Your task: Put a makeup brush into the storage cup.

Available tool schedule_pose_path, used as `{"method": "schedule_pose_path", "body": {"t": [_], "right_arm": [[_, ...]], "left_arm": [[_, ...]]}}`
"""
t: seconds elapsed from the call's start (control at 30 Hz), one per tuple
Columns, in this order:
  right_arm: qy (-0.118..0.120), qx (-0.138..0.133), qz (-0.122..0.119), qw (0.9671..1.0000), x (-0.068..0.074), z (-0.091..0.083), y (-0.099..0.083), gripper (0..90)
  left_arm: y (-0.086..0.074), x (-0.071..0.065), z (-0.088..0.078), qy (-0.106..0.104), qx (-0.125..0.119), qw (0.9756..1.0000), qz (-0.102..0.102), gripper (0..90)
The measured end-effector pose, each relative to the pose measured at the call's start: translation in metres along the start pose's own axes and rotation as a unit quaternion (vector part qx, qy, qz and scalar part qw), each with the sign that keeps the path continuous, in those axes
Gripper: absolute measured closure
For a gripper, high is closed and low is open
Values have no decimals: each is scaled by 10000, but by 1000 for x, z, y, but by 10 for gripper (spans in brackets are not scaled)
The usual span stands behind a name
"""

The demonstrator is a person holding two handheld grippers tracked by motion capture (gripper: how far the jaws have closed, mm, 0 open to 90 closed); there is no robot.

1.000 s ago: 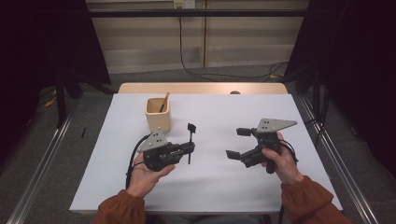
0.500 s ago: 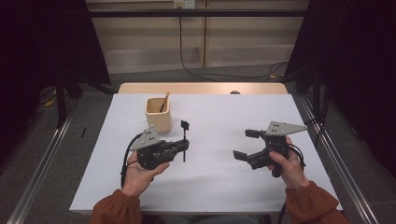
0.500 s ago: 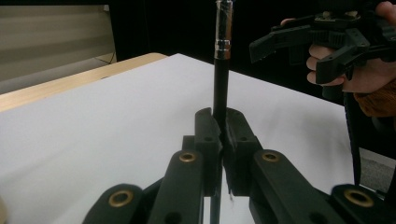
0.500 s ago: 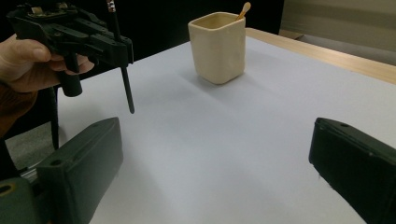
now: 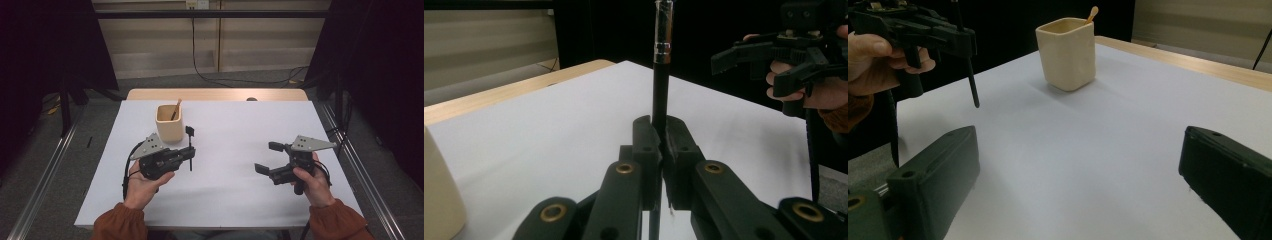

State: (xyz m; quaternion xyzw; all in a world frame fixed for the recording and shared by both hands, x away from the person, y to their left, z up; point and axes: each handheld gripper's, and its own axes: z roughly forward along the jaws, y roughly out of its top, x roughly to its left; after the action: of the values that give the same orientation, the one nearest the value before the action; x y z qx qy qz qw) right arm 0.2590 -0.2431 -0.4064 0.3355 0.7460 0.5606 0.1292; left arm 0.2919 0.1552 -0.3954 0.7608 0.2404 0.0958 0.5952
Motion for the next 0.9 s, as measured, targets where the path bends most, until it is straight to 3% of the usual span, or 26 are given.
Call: {"method": "schedule_pose_path", "body": {"t": [0.43,0.47,0.9], "right_arm": [[-331,-96,89,9994,-2,-12,-12,18],[-341,-101,83,9993,-2,-14,-13,18],[-646,-291,156,9974,-5,-30,-25,18]], "left_arm": [[3,8,-12,150,10,9999,-14,857],[3,9,-13,81,-15,10000,-14,857],[10,19,-24,319,-122,9994,-34,857]]}}
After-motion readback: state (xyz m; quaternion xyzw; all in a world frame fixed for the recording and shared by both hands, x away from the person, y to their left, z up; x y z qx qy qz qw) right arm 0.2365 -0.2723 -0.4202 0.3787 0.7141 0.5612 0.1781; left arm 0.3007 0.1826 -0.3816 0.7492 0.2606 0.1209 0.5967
